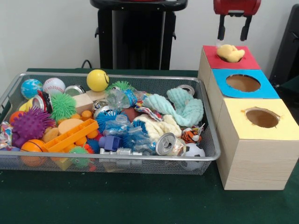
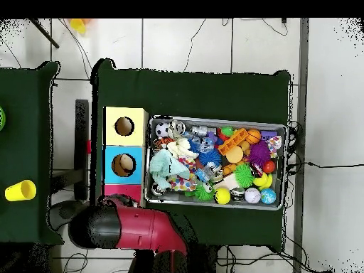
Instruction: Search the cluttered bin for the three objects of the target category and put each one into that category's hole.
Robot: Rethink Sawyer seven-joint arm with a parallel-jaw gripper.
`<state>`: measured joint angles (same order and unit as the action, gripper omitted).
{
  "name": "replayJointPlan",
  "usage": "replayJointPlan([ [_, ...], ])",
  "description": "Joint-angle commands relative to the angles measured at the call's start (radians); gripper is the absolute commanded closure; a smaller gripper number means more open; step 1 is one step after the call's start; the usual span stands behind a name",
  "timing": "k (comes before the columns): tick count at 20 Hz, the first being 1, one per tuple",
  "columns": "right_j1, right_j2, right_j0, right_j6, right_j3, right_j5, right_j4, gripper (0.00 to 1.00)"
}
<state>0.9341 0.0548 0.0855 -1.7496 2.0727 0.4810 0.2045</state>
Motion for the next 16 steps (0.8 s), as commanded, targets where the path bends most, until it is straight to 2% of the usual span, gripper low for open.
replayJointPlan([
  [1, 0.039, -0.049, -0.082, -0.107, -0.067, 0.138, 0.033, 0.0],
  [6, 0.052, -0.069, -0.132, -0.059, -0.097, 0.191, 0.01, 0.0],
  [11, 0.031, -0.113, -0.171, -0.043, -0.047, 0.091, 0.024, 0.0],
  [16, 0.019, -0.142, -0.201, -0.037, -0.02, 0.041, 0.023, 0.0],
])
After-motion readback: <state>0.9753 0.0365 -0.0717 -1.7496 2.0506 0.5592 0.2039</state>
